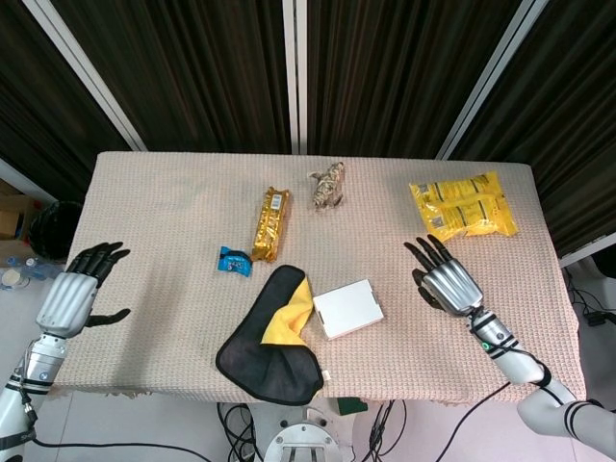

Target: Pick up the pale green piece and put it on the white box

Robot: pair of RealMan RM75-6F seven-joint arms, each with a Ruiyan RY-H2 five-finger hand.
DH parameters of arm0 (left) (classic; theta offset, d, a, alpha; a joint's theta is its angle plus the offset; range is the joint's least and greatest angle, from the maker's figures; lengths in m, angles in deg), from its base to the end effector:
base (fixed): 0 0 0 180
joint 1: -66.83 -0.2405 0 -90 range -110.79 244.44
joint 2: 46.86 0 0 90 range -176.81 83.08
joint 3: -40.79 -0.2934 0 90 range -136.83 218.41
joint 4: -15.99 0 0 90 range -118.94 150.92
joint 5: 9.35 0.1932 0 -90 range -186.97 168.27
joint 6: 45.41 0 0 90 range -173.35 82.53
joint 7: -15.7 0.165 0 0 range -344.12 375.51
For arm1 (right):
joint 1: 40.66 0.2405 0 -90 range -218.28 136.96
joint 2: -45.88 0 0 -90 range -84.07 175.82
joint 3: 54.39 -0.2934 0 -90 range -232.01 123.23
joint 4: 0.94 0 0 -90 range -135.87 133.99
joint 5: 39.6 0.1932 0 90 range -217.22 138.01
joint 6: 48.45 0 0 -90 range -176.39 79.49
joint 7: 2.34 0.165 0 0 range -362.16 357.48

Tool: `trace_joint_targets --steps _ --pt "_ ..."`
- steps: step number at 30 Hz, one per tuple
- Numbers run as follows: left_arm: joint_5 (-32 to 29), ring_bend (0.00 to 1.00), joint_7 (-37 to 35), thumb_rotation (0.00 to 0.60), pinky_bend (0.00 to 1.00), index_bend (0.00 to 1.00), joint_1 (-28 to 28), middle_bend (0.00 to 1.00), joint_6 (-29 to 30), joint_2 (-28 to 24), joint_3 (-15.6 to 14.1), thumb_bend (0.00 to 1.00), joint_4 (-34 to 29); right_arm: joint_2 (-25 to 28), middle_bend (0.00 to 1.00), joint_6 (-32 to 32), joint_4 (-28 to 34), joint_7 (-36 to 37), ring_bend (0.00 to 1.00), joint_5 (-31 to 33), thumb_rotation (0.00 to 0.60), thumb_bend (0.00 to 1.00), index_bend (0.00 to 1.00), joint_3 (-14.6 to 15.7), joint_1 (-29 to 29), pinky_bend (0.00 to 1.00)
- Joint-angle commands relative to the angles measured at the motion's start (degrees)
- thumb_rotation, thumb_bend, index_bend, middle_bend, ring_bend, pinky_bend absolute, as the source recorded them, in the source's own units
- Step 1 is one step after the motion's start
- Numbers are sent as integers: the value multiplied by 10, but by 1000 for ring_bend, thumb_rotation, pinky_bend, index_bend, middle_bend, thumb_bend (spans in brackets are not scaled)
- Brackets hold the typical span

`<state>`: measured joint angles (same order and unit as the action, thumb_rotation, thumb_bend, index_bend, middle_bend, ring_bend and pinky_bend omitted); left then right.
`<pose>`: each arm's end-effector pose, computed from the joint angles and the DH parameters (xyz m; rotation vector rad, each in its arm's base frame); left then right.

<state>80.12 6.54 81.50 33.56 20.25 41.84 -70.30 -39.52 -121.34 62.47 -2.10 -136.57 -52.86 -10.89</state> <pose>-0.3170 0.2546 0.1571 -1.5724 -0.9562 -1.0363 -0.2739 -0.3300 0.0432 1.9671 -0.5452 0.9601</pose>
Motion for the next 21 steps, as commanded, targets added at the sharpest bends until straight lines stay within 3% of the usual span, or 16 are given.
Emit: trace_joint_targets --steps 1,9,21 --pt "0 82 -1 600 127 154 0 99 -2 0 -1 0 0 29 53 -21 84 -79 0 -13 600 399 623 -13 3 0" --pt "0 82 -10 600 127 153 -3 99 3 -3 0 0 0 10 56 30 154 -159 0 18 600 397 631 -31 18 0" --pt "0 82 -30 600 127 154 -11 99 14 -11 -1 0 2 -37 54 76 175 -228 0 55 600 389 632 -50 38 0"
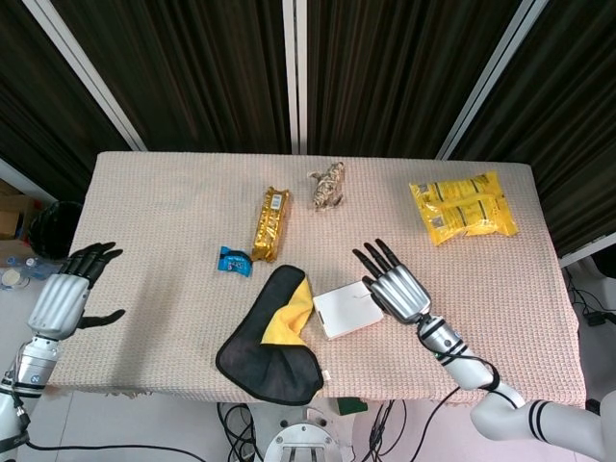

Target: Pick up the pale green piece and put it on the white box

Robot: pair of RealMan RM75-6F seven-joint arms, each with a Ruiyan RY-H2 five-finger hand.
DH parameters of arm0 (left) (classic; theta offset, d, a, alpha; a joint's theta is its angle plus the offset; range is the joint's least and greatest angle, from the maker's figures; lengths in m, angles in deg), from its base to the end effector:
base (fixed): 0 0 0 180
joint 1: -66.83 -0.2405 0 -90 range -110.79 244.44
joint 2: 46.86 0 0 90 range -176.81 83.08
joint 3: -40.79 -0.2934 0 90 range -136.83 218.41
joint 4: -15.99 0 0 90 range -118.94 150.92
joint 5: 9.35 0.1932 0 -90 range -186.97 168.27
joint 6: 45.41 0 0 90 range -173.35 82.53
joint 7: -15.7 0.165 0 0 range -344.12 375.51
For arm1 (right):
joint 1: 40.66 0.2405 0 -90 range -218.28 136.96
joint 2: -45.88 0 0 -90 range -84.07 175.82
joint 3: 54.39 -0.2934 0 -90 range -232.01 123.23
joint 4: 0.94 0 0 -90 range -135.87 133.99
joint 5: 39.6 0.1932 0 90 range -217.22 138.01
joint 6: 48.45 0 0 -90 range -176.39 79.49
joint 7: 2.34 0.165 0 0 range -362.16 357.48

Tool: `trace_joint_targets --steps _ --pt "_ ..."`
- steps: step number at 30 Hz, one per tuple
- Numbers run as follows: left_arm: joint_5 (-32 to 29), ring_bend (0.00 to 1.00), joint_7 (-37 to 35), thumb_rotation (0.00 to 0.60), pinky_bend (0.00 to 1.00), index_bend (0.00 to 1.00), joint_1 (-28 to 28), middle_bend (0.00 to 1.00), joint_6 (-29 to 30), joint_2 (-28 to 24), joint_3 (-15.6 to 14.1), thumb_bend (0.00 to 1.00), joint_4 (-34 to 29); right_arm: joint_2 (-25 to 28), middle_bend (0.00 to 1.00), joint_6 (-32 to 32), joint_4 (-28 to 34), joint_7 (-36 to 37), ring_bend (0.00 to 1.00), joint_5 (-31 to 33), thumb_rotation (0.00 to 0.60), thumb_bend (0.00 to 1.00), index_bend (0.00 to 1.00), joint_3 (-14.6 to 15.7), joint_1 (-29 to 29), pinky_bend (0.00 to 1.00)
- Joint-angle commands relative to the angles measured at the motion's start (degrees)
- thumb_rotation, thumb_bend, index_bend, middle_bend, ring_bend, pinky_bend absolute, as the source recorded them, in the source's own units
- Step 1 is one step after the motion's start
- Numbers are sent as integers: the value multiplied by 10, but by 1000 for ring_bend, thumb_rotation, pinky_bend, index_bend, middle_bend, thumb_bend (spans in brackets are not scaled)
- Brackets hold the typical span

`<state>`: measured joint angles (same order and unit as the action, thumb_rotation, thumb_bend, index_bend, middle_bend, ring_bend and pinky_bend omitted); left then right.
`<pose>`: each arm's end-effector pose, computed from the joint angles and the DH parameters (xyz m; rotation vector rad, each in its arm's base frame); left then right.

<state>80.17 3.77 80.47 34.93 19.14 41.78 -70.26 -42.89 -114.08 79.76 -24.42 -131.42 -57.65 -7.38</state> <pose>-0.3212 0.2492 0.1676 -1.5379 -0.9766 -1.0606 -0.1907 -0.3222 -0.0020 2.0211 -0.4680 0.9813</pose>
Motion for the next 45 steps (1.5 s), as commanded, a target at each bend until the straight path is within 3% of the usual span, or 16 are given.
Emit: trace_joint_targets --steps 1,23,45 --pt "0 82 -5 600 127 154 -1 99 0 0 -1 0 4 -6 54 7 3 -9 0 6 600 388 632 -3 4 0" --pt "4 82 -45 600 128 153 -8 99 13 -2 1 0 31 -59 52 51 -12 -45 0 40 600 365 631 -15 35 0" --pt "9 82 -46 600 127 154 -9 99 15 -3 0 0 32 -41 33 57 11 -54 0 51 600 327 537 -4 36 0"
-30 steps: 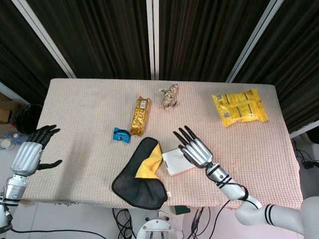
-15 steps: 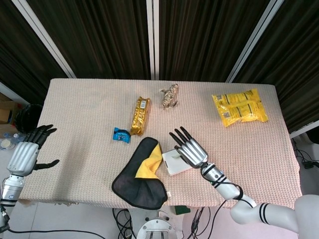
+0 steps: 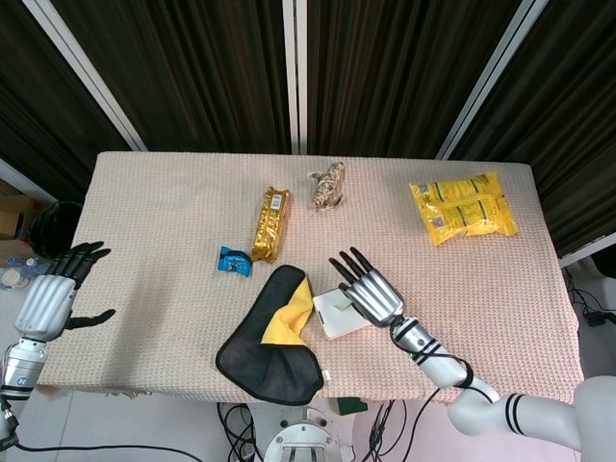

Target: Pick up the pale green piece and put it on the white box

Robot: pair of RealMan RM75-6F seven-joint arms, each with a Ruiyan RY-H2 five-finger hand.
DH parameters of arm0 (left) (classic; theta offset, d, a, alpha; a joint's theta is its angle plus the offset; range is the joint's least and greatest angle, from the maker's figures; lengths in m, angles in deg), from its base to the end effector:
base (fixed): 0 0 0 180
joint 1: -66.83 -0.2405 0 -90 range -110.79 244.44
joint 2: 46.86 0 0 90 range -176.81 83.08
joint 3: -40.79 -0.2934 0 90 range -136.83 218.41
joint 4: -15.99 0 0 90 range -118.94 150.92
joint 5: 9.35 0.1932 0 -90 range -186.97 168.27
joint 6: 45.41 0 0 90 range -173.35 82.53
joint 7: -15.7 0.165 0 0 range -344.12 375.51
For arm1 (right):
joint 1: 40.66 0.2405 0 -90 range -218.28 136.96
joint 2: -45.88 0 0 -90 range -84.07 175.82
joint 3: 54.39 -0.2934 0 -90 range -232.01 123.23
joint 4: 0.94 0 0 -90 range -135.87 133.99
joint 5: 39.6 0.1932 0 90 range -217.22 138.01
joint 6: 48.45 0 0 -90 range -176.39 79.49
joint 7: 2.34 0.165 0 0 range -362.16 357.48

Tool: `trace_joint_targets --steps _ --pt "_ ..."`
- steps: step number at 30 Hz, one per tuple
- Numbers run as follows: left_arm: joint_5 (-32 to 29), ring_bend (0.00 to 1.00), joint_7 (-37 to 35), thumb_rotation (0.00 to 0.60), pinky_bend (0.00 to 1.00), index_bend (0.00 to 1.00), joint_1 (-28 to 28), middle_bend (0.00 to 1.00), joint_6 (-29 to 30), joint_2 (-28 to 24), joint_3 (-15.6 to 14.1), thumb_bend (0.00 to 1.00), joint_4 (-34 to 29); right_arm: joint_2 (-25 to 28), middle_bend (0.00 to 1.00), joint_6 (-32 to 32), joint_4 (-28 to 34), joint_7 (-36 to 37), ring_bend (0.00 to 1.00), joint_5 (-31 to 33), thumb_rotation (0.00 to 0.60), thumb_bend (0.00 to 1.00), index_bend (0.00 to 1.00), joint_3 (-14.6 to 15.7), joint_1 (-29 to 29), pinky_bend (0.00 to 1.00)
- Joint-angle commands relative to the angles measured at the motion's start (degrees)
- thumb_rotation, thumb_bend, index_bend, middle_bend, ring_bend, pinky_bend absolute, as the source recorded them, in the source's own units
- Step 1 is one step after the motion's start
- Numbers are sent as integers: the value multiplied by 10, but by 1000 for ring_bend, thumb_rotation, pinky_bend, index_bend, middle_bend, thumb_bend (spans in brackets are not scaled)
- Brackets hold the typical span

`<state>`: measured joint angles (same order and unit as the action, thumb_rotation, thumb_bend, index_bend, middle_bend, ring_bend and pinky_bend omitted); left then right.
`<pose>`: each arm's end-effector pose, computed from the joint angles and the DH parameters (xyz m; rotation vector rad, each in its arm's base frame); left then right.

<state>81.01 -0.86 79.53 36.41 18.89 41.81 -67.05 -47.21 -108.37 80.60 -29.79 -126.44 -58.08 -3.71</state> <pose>-0.3317 0.2461 0.1778 -1.5139 -0.9825 -1.0859 -0.1654 -0.3243 -0.0395 2.1066 -0.4883 0.9353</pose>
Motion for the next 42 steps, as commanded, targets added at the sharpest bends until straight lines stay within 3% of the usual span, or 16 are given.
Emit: trace_joint_targets --steps 1,13,18,22,30,39,42 --pt "0 82 1 600 127 154 0 99 0 0 0 0 -1 4 32 -1 4 -2 0 1 600 326 533 1 -1 0" --pt "2 82 5 600 128 154 0 99 0 -2 0 0 -5 53 21 -16 69 -2 0 -8 600 286 481 15 -14 0" --pt "6 82 6 600 127 154 2 99 1 -2 0 0 -4 93 19 -57 112 8 0 -23 600 277 437 14 -33 0" --pt "18 82 8 600 128 163 6 103 5 0 -1 0 -3 127 17 -112 135 31 0 -37 600 277 357 4 -56 0" --pt "61 92 36 600 131 169 38 129 -24 2 -12 0 -23 190 16 -226 142 123 0 -34 600 270 267 -44 -103 0" --pt "116 255 76 600 321 176 107 270 -91 11 -16 64 -79 232 10 -292 118 222 0 3 600 253 253 -83 -149 0" --pt "125 366 91 600 380 184 131 369 -105 19 -4 121 -103 240 7 -297 111 236 0 13 600 250 252 -89 -158 0"
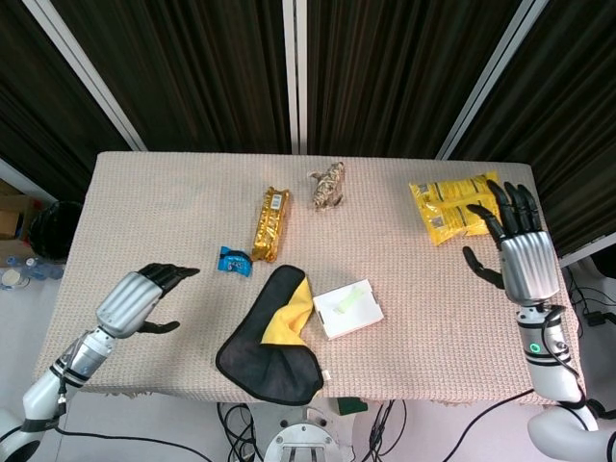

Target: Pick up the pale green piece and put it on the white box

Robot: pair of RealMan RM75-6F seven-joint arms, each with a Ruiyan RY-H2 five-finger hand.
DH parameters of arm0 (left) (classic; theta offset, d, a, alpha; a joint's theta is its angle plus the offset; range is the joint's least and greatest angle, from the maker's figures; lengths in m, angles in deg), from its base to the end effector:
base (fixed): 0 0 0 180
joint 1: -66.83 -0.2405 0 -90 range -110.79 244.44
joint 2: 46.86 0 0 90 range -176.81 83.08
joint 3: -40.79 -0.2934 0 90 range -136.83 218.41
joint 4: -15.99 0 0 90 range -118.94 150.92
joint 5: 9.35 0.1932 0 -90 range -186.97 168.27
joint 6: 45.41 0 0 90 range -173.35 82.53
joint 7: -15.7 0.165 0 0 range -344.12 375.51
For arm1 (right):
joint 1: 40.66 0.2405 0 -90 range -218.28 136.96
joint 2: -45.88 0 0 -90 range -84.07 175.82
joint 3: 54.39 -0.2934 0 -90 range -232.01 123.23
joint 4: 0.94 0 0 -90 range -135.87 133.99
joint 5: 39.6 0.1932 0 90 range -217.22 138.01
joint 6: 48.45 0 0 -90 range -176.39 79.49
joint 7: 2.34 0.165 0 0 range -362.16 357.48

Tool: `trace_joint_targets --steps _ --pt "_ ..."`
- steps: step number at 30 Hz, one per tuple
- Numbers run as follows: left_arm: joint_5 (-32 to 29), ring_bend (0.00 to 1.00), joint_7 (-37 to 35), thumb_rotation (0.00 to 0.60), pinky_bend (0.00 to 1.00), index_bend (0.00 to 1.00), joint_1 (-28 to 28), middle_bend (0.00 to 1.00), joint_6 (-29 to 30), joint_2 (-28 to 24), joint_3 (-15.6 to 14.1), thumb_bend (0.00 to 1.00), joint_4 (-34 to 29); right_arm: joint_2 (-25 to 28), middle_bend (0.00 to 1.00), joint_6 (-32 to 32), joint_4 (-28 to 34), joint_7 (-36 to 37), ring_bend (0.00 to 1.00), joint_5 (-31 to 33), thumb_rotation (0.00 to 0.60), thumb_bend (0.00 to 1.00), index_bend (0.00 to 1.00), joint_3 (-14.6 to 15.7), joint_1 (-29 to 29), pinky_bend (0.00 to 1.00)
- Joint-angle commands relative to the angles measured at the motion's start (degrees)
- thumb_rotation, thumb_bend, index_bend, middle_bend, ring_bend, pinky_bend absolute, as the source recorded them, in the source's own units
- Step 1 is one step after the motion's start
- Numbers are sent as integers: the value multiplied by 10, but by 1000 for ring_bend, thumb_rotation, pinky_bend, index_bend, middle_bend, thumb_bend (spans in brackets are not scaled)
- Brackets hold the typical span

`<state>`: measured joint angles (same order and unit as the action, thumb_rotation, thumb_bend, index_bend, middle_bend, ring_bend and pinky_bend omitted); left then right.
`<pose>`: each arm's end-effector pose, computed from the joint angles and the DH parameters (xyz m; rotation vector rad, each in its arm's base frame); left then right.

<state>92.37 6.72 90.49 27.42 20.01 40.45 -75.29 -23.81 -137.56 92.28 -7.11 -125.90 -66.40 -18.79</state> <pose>-0.2413 0.2727 0.1185 -1.9420 -0.8711 -1.1619 -0.2306 -0.3100 0.1945 1.3807 -0.5903 1.3077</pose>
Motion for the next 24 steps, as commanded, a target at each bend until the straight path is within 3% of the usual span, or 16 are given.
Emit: trace_joint_targets --steps 1,6,10,17,24 --pt "14 438 22 600 424 186 29 442 -22 10 12 159 -28 8 6 -6 -8 13 0 10 600 251 252 -7 -9 0" --pt "16 712 68 600 579 186 82 765 -88 35 27 286 -64 17 4 -4 -14 31 0 19 600 250 252 -12 -17 0" --pt "-7 849 71 600 652 179 122 959 -150 59 35 342 -80 21 5 -4 -20 42 0 20 600 251 251 -15 -21 0" --pt "-61 864 98 600 657 102 193 987 -246 128 61 379 -65 29 7 -3 -26 54 0 24 600 250 250 -19 -28 0" --pt "-114 862 166 600 657 92 240 985 -298 197 83 472 -29 36 7 1 -31 64 0 28 600 250 250 -22 -34 0"
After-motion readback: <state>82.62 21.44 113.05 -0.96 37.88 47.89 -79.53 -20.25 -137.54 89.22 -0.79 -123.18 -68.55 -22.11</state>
